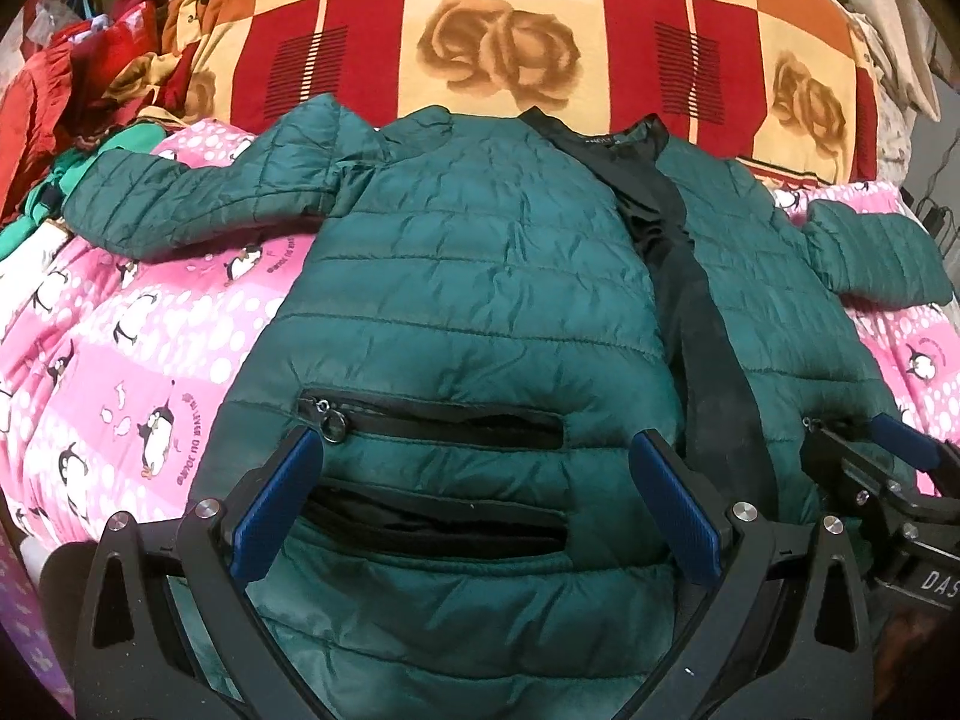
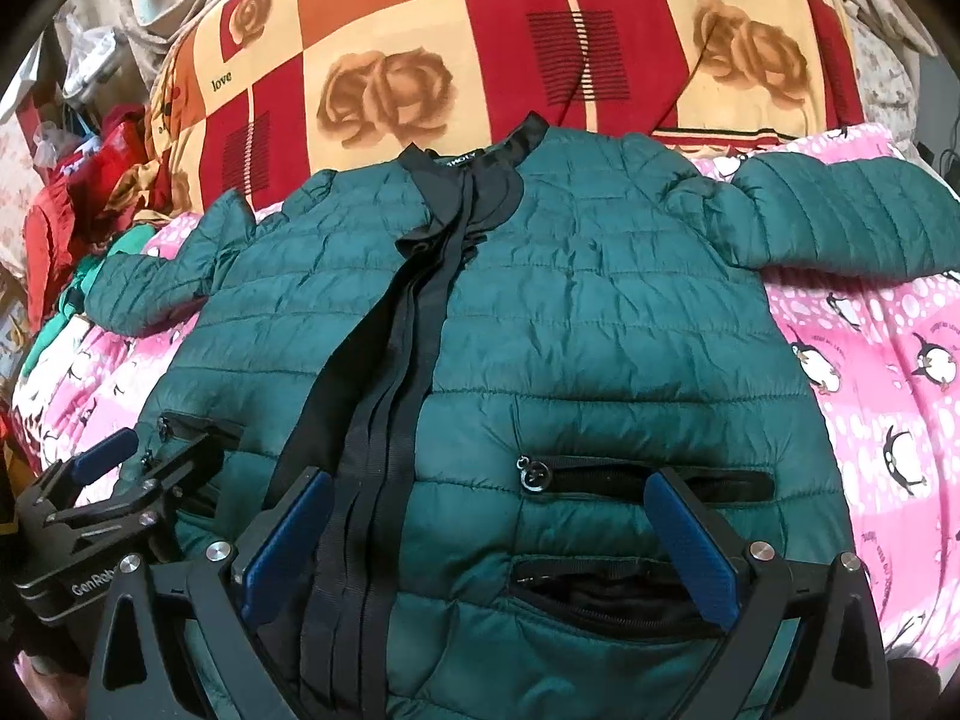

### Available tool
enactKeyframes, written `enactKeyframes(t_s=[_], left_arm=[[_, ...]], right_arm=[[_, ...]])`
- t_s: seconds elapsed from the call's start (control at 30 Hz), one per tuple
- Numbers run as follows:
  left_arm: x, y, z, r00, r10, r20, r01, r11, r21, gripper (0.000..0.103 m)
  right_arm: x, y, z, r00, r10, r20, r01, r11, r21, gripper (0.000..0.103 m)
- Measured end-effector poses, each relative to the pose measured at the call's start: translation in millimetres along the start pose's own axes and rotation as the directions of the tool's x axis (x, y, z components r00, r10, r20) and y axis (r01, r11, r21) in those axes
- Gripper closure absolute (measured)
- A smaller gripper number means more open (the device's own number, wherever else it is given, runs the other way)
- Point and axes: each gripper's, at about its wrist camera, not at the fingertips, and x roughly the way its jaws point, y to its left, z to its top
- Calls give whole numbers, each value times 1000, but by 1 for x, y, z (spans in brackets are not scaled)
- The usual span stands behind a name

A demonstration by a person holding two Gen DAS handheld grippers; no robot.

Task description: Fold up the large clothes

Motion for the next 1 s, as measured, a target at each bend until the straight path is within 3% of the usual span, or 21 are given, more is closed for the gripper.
enactKeyframes(t_s=[0.27, 0.47, 0.7, 1.0], left_arm=[[4, -2, -1, 1000, -6, -9, 6, 1000, -5, 1], [4, -2, -1, 1000, -4, -4, 4, 1000, -2, 1], [4, -2, -1, 1000, -4, -2, 4, 1000, -1, 1], [5, -5, -5, 1000, 13, -10, -13, 1000, 13, 1]], right_arm=[[2, -5, 1, 999, 1, -40, -1, 1000, 16, 0], [2, -5, -1, 1000, 23, -21, -22, 999, 27, 0], [2, -4, -1, 1000, 3, -4, -3, 1000, 11, 0], [7, -4, -5, 999, -25, -39, 25, 1000, -5, 0]])
